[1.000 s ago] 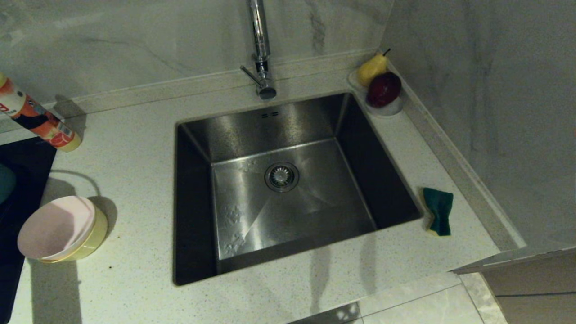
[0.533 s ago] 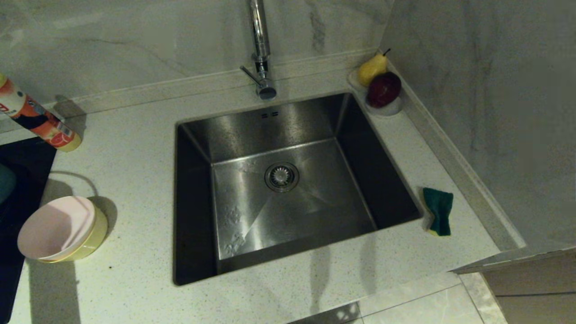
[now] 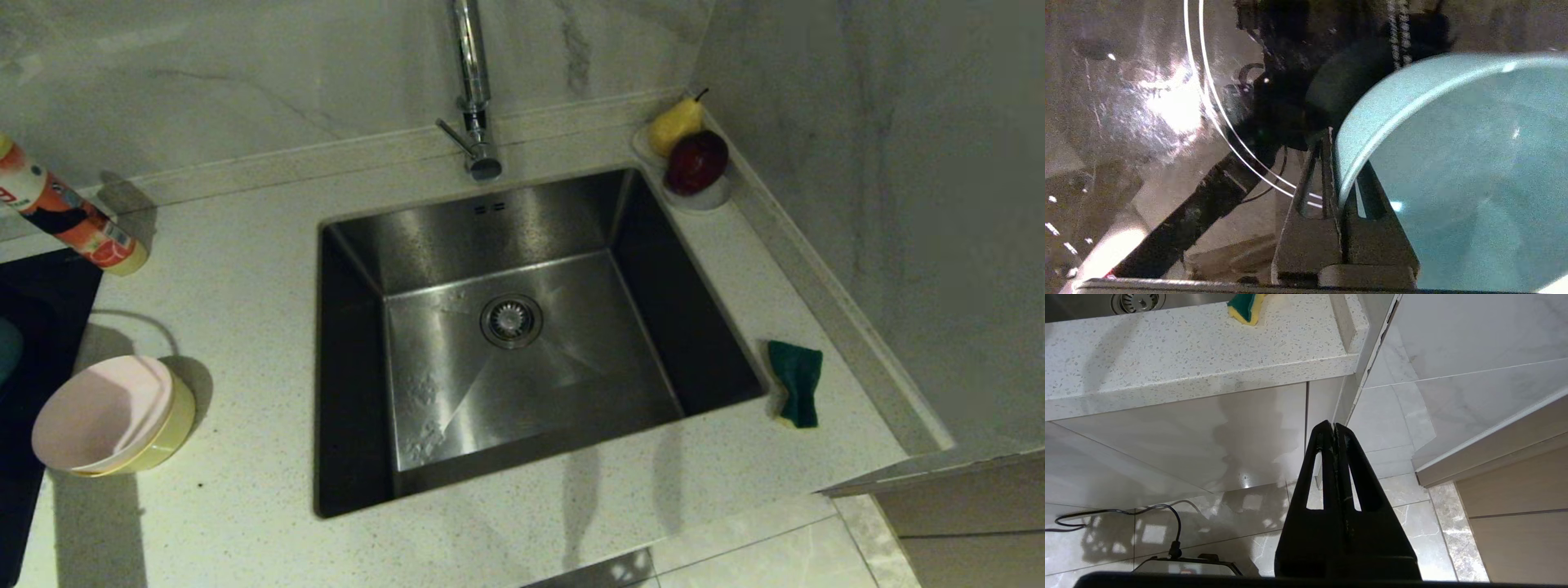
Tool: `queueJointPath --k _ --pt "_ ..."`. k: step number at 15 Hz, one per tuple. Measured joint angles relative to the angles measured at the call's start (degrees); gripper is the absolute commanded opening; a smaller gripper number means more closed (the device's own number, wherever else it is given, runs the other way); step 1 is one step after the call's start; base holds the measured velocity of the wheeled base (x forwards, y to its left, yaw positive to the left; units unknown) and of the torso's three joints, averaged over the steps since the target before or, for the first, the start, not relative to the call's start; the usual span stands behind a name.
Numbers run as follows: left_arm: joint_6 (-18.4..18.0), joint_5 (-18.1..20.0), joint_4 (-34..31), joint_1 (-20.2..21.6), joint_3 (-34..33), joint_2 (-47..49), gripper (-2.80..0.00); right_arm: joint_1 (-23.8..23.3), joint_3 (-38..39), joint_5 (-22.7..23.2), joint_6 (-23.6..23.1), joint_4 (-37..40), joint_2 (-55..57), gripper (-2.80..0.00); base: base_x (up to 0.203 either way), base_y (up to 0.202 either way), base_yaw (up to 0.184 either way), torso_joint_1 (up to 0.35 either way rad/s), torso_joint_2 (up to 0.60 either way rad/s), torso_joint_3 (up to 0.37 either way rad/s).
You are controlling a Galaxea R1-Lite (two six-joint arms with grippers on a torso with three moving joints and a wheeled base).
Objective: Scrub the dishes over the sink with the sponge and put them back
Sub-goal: Place the bowl on the bowl
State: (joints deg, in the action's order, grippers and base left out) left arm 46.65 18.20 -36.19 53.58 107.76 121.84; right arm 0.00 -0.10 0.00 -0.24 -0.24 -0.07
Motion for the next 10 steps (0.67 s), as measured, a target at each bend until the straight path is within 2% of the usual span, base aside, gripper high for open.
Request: queueJointPath --k 6,8,10 --pt "-0.1 0.4 -1.2 -0.1 0.0 -1.9 -2.8 0.0 0.0 0.0 0.0 0.0 0.0 -2.8 0.0 0.0 0.0 0.0 0.0 0.0" --pt "-1.1 1.8 -5.9 -0.3 0.0 -4.3 -2.8 0.0 0.0 0.0 0.0 0.0 0.0 -2.8 0.0 0.0 0.0 0.0 0.0 0.0" --pt "-4.7 2.3 -12.5 -1.0 0.0 -7.3 -2.8 0.0 0.0 0.0 0.0 0.0 0.0 -2.8 0.0 0.0 0.0 0.0 0.0 0.0"
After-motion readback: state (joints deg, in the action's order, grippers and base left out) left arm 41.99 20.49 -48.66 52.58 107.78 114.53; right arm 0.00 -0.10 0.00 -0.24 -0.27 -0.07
